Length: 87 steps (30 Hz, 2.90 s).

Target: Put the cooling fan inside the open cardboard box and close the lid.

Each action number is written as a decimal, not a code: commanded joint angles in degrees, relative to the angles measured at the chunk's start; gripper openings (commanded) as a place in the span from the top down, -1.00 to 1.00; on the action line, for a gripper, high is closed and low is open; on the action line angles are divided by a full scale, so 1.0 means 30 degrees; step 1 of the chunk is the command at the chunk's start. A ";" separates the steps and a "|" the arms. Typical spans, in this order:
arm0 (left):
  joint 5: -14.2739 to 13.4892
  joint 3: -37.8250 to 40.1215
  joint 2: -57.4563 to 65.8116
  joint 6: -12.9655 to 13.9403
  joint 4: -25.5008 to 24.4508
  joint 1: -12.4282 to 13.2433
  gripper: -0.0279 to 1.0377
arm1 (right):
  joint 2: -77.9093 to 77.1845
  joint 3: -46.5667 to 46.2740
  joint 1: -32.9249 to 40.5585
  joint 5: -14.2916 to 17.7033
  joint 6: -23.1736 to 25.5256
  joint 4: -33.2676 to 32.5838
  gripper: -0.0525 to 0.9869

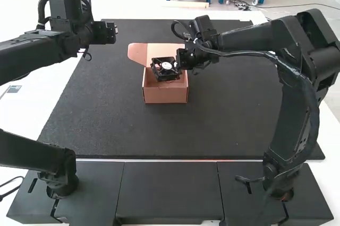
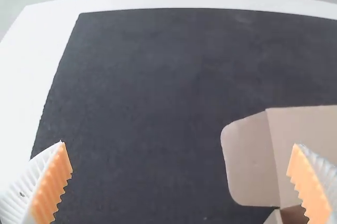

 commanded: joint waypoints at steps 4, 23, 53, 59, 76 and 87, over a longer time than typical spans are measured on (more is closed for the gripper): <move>-0.0212 -0.0006 -0.0469 -0.0128 0.0169 -0.0028 -0.87 | 0.0428 0.0041 0.0168 0.0071 -0.0190 0.1026 0.94; -0.0095 -0.0914 -0.0586 -0.0040 0.0550 -0.0028 -0.87 | 0.2274 -0.0047 0.0197 0.0041 -0.0717 0.2081 0.94; 0.0169 -0.1881 -0.0586 0.0165 0.1106 0.0558 -0.87 | 0.3124 0.1330 0.0285 0.2092 -0.1596 0.2872 0.25; 0.1575 -0.2702 -0.0557 0.0194 0.1458 0.0353 -0.87 | 0.2069 0.2794 0.0168 0.2092 -0.1567 0.2549 -0.14; 0.2542 -0.3639 0.3369 0.0106 0.5560 -0.0789 -0.87 | 0.0370 0.2150 -0.3875 0.4114 -0.3676 0.2461 -0.50; 0.2630 -0.3141 0.3721 -0.0040 0.5823 0.0646 -0.87 | 0.2479 0.3205 -0.4110 0.4026 -0.4027 0.3926 -0.44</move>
